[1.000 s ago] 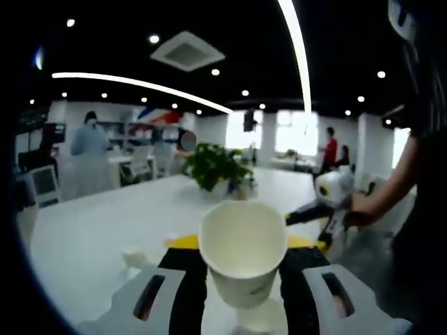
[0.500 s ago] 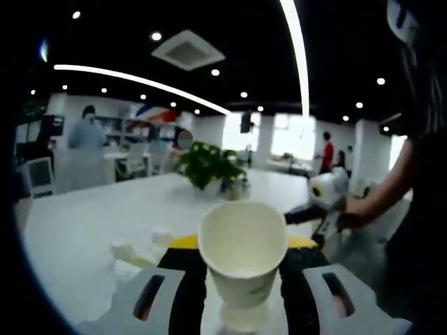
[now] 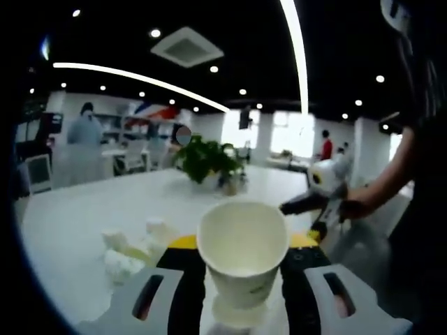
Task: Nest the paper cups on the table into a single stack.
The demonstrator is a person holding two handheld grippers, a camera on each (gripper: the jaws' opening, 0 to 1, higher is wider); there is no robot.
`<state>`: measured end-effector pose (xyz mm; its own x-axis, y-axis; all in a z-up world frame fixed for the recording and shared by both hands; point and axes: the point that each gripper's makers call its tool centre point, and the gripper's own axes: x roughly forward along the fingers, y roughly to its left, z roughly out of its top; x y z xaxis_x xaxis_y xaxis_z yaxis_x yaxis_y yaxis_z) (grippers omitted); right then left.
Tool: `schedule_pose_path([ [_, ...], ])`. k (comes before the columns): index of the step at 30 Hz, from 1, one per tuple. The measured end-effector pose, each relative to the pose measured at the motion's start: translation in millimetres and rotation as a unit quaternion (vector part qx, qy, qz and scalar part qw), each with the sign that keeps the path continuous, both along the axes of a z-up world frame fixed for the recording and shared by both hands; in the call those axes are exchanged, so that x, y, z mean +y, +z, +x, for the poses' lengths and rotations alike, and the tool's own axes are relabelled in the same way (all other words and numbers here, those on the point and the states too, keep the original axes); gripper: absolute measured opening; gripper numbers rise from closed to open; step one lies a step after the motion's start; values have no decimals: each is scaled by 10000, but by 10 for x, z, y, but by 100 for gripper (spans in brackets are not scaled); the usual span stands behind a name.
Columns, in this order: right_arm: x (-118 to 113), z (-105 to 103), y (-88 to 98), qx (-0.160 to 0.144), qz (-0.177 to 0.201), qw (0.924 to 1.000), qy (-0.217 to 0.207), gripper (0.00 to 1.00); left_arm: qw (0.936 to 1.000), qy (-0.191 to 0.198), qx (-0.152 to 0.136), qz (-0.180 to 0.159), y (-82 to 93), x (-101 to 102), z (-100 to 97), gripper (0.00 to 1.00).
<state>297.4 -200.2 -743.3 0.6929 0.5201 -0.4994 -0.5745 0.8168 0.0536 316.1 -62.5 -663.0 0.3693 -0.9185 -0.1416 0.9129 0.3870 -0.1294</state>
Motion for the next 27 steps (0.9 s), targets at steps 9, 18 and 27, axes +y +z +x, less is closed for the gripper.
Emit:
schedule_pose_path([
  [9, -19, -17, -28, 52, -8, 10000, -19, 89, 10000, 30, 10, 65, -135, -4, -8, 42],
  [18, 7, -20, -36, 69, 3, 10000, -4, 89, 9999, 34, 33, 137, -253, -17, -2, 42],
  [27, -33, -37, -61, 111, 12, 9999, -46, 89, 9997, -42, 16, 228, -329, -74, -28, 42],
])
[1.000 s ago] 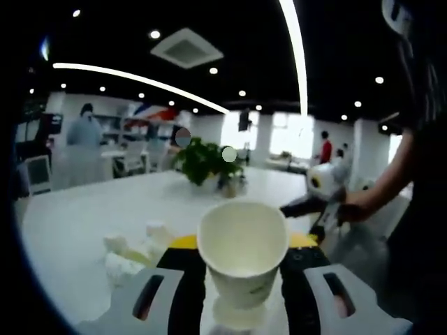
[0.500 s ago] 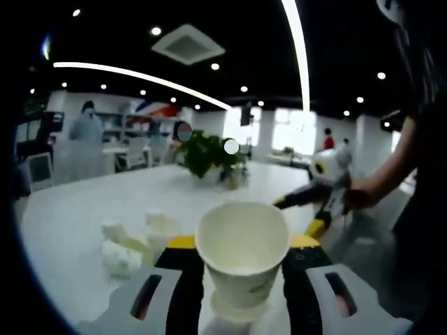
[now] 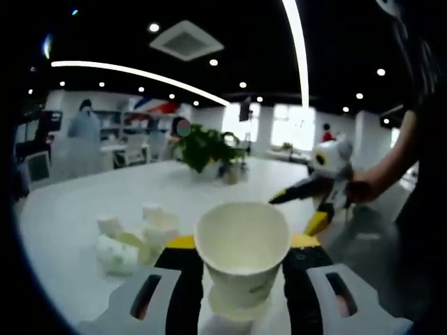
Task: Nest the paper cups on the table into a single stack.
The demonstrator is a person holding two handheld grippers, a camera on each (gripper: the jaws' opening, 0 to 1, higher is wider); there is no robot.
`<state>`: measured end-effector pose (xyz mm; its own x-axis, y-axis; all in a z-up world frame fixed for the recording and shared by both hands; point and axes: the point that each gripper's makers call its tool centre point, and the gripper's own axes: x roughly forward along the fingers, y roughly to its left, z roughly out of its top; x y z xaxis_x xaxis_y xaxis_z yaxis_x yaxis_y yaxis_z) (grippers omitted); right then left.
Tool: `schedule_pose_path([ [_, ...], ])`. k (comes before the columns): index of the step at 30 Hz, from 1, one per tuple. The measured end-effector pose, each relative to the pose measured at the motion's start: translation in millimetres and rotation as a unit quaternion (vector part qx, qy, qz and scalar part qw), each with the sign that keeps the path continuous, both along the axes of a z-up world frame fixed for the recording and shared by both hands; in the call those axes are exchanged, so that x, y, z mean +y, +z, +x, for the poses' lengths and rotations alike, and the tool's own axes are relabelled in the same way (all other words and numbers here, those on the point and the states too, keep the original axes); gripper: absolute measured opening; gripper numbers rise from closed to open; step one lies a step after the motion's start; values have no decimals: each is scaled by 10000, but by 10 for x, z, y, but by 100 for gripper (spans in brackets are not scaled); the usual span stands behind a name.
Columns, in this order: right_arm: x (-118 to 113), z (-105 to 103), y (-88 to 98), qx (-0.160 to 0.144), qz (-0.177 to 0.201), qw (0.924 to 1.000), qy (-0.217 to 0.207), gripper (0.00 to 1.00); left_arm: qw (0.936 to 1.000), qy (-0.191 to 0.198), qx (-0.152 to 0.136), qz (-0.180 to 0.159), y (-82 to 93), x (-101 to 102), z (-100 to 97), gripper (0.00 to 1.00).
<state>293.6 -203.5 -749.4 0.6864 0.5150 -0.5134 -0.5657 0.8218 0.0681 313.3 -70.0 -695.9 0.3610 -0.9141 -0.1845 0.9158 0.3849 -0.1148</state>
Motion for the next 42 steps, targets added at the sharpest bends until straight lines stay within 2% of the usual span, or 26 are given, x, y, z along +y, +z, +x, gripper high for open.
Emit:
schedule_pose_path([
  [23, -31, 5, -6, 34, -35, 10000, 54, 88, 9995, -19, 47, 325, -324, -40, -37, 45],
  [33, -35, -7, -6, 47, -21, 10000, 46, 88, 9987, 40, -12, 509, -396, -7, -22, 46],
  [42, -69, -36, -2, 64, -15, 10000, 15, 87, 9986, 66, 61, 530, -441, -11, -24, 48],
])
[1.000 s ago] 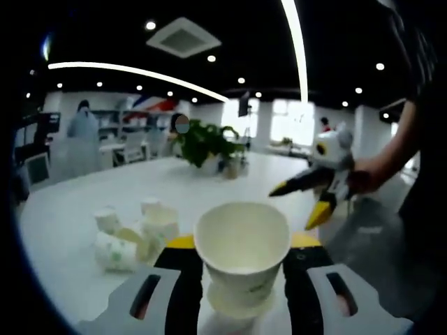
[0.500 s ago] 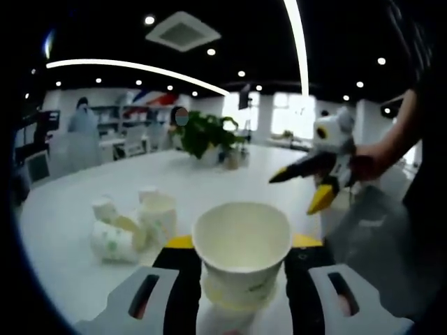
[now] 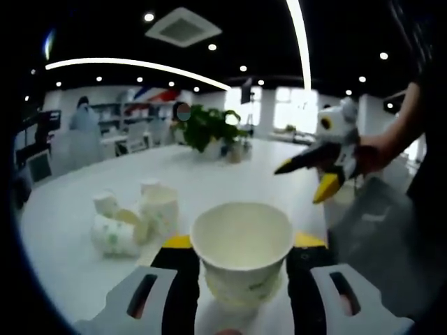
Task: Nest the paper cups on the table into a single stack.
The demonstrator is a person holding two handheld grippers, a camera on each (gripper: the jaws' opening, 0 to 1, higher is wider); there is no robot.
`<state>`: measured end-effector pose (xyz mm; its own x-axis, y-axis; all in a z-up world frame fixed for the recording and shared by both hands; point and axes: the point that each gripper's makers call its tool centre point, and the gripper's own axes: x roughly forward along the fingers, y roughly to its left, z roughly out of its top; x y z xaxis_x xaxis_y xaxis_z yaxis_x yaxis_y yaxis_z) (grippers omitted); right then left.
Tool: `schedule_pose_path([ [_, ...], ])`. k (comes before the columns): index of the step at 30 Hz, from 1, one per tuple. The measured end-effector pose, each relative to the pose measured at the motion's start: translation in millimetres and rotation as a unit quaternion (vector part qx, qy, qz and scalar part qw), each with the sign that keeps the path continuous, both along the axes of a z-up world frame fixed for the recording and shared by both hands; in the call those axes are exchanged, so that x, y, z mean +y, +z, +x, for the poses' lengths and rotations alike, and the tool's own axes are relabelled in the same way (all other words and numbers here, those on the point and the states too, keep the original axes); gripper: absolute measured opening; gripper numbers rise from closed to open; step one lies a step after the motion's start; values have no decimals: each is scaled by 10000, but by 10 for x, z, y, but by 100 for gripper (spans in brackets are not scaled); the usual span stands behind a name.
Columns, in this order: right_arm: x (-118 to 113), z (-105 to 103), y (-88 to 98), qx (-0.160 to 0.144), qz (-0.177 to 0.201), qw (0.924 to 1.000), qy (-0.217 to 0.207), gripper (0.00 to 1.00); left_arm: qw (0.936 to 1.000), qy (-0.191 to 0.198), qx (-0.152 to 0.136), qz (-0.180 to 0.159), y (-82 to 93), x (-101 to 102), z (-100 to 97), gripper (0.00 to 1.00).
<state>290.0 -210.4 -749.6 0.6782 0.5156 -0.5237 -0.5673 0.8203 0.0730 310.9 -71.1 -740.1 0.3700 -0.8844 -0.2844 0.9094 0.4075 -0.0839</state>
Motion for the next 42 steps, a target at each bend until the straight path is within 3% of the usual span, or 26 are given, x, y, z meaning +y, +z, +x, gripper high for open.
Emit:
schedule_pose_path([
  [24, -22, 8, -13, 24, 40, 10000, -33, 86, 9998, -32, 156, 106, -101, -26, -7, 51],
  [42, 36, 25, -5, -7, 102, 9999, -6, 86, 9984, 540, 41, -143, 127, 263, 147, 55],
])
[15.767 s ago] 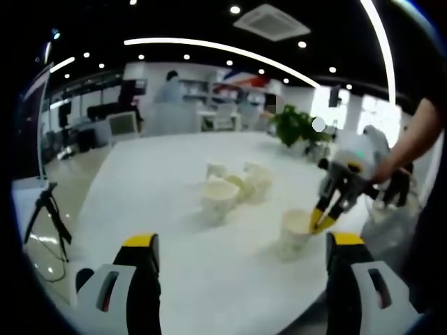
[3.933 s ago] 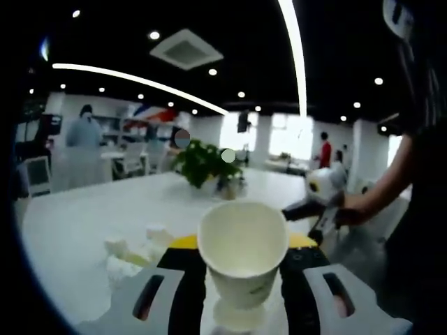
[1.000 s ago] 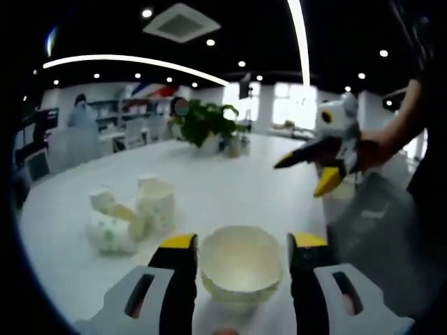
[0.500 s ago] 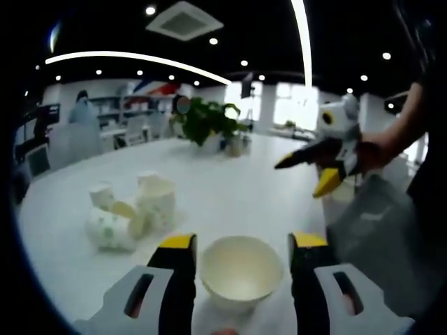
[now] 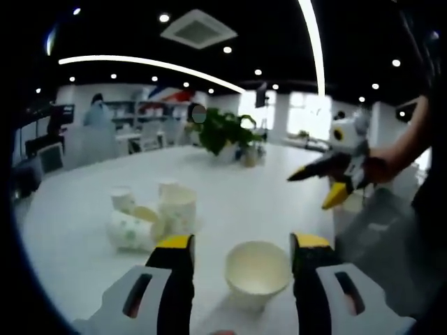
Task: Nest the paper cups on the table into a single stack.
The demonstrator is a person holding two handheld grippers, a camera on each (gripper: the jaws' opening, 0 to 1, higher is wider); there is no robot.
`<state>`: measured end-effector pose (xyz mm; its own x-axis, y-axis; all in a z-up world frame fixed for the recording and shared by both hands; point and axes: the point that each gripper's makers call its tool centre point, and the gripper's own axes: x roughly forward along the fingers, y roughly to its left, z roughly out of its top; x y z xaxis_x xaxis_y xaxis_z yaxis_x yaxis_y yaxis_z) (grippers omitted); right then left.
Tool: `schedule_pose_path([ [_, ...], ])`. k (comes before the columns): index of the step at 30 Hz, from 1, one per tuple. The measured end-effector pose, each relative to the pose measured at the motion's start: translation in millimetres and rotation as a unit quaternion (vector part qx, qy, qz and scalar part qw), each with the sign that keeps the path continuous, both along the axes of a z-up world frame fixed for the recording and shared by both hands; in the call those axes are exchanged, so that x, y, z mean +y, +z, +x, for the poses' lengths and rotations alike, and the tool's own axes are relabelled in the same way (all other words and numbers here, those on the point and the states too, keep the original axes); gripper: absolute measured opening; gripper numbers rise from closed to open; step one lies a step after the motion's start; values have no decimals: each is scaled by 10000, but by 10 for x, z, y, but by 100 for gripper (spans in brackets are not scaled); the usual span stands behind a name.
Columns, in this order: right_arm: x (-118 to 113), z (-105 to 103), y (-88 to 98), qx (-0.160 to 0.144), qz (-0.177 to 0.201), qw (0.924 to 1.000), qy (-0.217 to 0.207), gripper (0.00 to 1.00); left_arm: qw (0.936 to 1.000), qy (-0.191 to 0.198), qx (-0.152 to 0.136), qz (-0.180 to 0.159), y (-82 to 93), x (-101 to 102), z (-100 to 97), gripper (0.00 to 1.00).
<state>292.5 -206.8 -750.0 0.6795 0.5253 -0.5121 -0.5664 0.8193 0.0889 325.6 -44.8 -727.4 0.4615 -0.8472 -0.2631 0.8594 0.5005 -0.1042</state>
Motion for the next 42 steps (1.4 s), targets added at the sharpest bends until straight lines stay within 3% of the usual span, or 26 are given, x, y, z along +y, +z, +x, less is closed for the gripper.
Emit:
schedule_pose_path([
  [18, 91, 59, 16, -44, 83, 9999, 76, 86, 9983, 538, -180, -97, 271, 351, 112, 60],
  [29, 177, 55, -30, -16, 178, 9998, 69, 86, 9957, 907, -177, 85, 293, 747, 150, 60],
  [42, 198, 51, -19, -37, 183, 9998, 18, 86, 9918, 1256, -215, 110, 294, 971, 219, 63],
])
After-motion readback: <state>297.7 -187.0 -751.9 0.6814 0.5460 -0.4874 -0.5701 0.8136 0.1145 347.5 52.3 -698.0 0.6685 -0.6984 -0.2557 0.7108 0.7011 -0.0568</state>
